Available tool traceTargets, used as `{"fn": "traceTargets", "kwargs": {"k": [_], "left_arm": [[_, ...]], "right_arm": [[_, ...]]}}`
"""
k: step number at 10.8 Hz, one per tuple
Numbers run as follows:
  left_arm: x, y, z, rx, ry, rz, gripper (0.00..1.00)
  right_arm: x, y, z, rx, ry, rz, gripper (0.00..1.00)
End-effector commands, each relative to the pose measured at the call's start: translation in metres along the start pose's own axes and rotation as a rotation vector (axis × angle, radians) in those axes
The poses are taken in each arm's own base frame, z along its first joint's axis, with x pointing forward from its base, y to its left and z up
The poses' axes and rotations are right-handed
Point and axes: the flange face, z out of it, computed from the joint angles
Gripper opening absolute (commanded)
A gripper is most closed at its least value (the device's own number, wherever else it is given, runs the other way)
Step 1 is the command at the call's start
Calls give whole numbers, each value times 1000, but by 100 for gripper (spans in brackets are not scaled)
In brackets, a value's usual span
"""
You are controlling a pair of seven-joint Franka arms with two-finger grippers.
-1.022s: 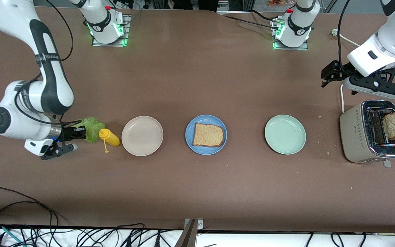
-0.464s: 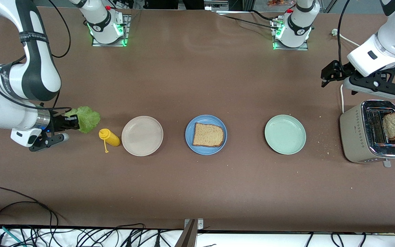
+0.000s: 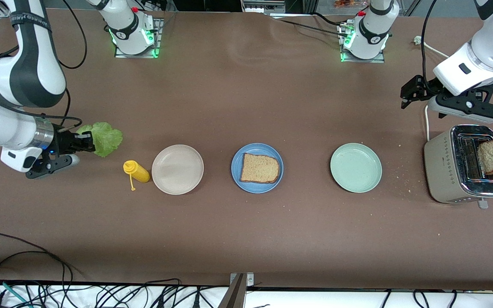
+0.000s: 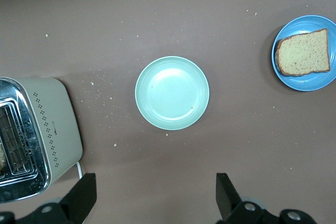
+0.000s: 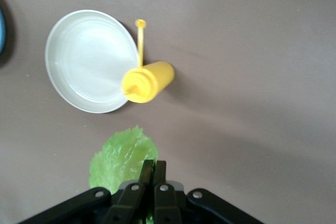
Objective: Make sandwich in blue plate with both arms
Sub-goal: 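Lift the lettuce and carry it toward the blue plate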
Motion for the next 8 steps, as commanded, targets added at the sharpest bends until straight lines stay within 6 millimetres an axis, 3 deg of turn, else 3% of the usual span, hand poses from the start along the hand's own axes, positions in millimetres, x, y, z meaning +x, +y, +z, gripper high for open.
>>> {"fn": "traceTargets", "kwargs": {"k": [1,4,8], "left_arm": [[-1,3,-5,7,-3,0,100],[-1,3,-5,7,-3,0,100],[-1,3,-5,7,-3,0,100]], "right_arm": [[20,-78,-9,-9,-3,61,0],[50,-163,3,-41,8,169,0],[95,-240,47,6,8,298,0]]}}
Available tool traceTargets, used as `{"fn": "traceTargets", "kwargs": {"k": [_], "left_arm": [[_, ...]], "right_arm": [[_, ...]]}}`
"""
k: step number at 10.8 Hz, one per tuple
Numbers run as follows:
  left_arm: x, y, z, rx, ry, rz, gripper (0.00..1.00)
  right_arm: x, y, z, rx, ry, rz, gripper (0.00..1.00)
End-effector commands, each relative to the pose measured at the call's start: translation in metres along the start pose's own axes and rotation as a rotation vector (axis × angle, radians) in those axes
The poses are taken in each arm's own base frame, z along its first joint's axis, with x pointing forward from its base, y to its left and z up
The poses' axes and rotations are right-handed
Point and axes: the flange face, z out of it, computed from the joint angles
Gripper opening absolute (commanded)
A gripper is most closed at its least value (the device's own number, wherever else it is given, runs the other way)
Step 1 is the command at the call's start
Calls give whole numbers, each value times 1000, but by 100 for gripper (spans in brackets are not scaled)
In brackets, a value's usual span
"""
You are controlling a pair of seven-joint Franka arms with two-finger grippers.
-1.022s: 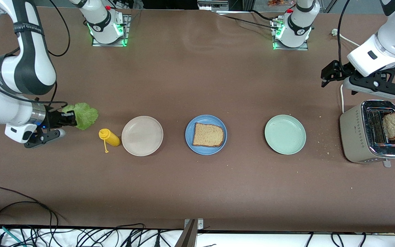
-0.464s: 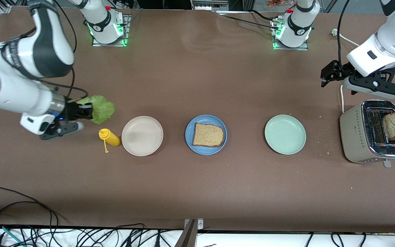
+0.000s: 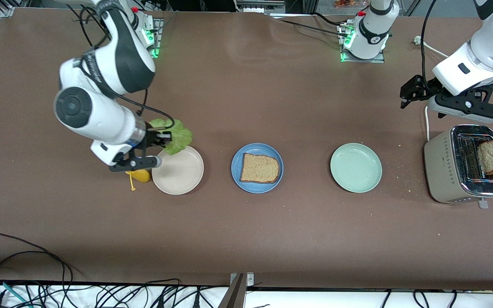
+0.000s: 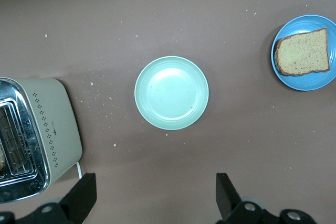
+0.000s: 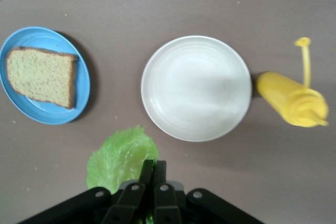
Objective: Make sandwich in blue plate with both arms
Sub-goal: 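Lift the lettuce and carry it toward the blue plate, then lower the lettuce onto the bread and open the right gripper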
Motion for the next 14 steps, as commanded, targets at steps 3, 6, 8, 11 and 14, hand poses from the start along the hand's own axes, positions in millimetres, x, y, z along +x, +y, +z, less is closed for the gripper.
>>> {"fn": "traceTargets", "kwargs": {"k": [3,6,8,11,14], "left_arm": [[-1,2,-5,7,-2,-2,100],[-1,2,-5,7,-2,0,100],[-1,2,-5,7,-2,0,100],[-1,2,-5,7,-2,0,100],[-1,3,-5,7,-2,1,100]], "right_arm": [[38,-119,69,-11,50,186,0],[27,-192,147,1,110,278,0],[18,-226,195,3,130,350,0],[14,-251,209,56,175,393,0],[15,-254,206,75,196,388,0]]}}
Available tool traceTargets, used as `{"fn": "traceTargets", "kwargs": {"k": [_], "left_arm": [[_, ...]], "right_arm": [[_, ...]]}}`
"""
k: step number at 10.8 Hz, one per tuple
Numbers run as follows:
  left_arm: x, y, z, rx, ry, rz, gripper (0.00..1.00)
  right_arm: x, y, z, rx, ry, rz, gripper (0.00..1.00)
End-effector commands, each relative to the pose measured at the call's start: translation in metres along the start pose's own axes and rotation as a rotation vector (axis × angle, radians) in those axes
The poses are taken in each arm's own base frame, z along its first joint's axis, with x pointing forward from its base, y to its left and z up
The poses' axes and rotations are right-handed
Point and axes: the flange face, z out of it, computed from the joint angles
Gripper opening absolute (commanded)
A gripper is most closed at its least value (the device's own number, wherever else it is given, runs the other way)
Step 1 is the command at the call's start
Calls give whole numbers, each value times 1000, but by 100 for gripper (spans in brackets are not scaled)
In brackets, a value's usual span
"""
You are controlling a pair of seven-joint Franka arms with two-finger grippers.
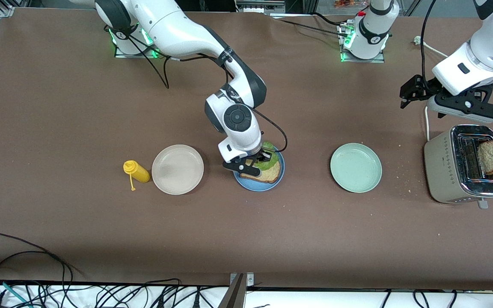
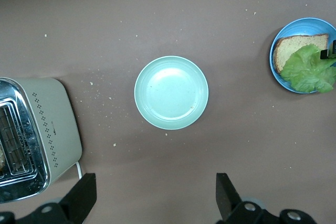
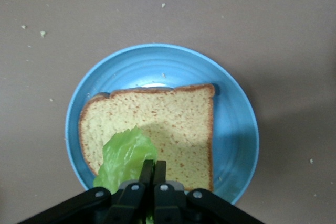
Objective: Make sandwich in blue plate with both arms
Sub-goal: 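Lower the lettuce onto the bread and open the right gripper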
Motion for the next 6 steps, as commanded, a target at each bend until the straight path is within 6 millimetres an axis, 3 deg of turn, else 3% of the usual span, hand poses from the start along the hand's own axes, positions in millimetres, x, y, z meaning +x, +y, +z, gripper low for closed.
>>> {"fn": "traceTargets", "kwargs": {"k": [1,6], "left_arm": [[-1,3,-5,7,-1,1,100],[-1,4,-5,7,-1,1,100]], "right_arm": [[4,-7,-7,29,22,12,0],[16,-9,-15,87,81,8,0]]}}
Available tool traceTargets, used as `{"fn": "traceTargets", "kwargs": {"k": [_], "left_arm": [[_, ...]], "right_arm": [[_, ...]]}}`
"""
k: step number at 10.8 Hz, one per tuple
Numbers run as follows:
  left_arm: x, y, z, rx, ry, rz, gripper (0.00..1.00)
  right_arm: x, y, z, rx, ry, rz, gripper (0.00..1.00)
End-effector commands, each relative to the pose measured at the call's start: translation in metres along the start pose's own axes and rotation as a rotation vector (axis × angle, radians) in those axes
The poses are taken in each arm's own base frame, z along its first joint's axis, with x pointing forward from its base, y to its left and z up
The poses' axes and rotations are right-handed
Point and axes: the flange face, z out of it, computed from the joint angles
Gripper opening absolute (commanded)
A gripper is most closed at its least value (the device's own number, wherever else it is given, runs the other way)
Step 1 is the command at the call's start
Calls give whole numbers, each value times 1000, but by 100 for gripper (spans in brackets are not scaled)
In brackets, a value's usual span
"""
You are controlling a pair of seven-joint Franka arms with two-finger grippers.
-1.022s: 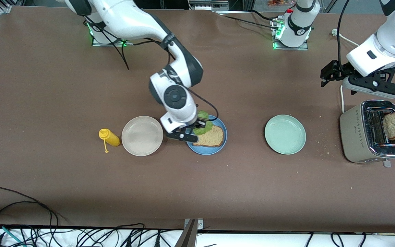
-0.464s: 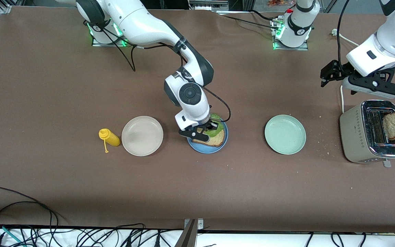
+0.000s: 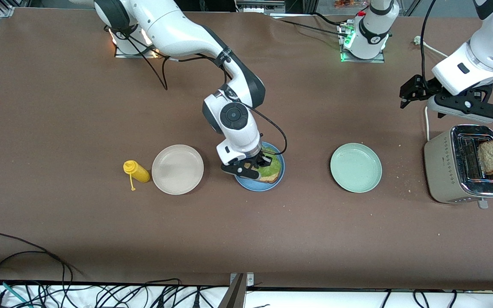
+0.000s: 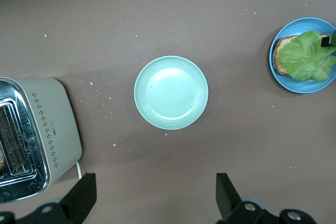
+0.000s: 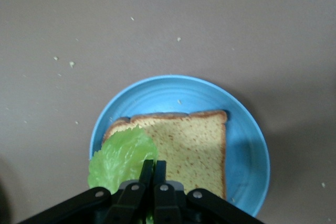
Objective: Make sandwich in blue plate with both arms
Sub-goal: 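Lower the lettuce onto the bread and open the right gripper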
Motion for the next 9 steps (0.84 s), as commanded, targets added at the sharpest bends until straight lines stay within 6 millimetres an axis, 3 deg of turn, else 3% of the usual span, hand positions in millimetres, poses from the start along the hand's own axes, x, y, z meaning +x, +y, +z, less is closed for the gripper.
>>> {"fn": "traceTargets", "kwargs": {"k": [1,6,9], "left_arm": [[-1,3,-5,7,-1,1,100],[-1,3,-5,8,0,0,100],[-1,3,-5,8,0,0,100]], "right_arm": [[5,-4,1,32,21,4,0],[15,18,38,-23,18,-60,0],[28,26,37,-14,39,-94,37]]}}
